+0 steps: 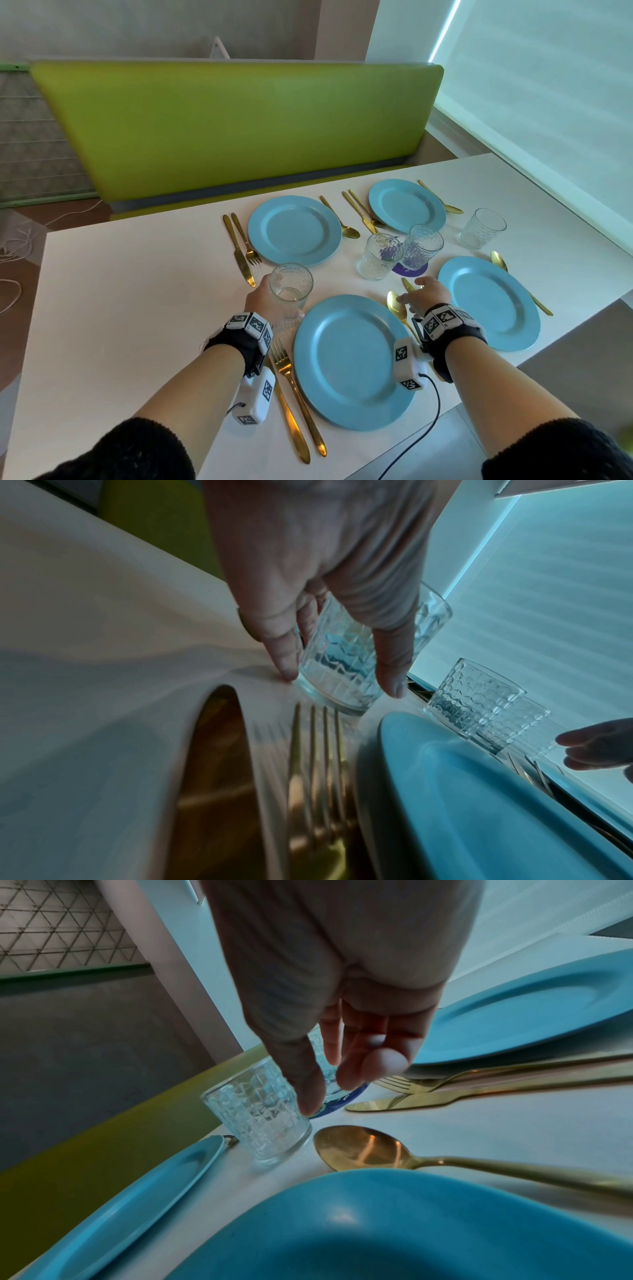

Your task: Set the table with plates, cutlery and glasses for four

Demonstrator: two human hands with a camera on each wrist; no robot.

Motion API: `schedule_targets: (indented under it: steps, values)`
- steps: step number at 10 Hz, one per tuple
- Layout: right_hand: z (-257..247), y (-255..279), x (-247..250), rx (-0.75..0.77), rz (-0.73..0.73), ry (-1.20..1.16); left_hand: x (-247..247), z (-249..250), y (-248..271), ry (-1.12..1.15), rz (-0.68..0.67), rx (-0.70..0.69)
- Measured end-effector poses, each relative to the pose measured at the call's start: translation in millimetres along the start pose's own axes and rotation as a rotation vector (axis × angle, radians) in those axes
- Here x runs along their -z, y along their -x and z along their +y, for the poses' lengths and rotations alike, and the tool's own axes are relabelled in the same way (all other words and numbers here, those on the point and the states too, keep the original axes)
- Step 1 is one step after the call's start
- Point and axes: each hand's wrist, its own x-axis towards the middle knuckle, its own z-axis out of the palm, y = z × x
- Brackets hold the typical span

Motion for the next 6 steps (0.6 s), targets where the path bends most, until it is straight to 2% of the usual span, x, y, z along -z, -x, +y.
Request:
schedule_targets:
  steps: [5,6]
  values:
    - [9.9,14.8,3.0,0.035,0.028,-0.03,5.0,-8.9,-1.6,0.032,0.01,0.055]
    - [12.4,22.8,3.6,0.054,0.058,-0.032,8.9,-8.1,0.3,0.031,0.003,0.103]
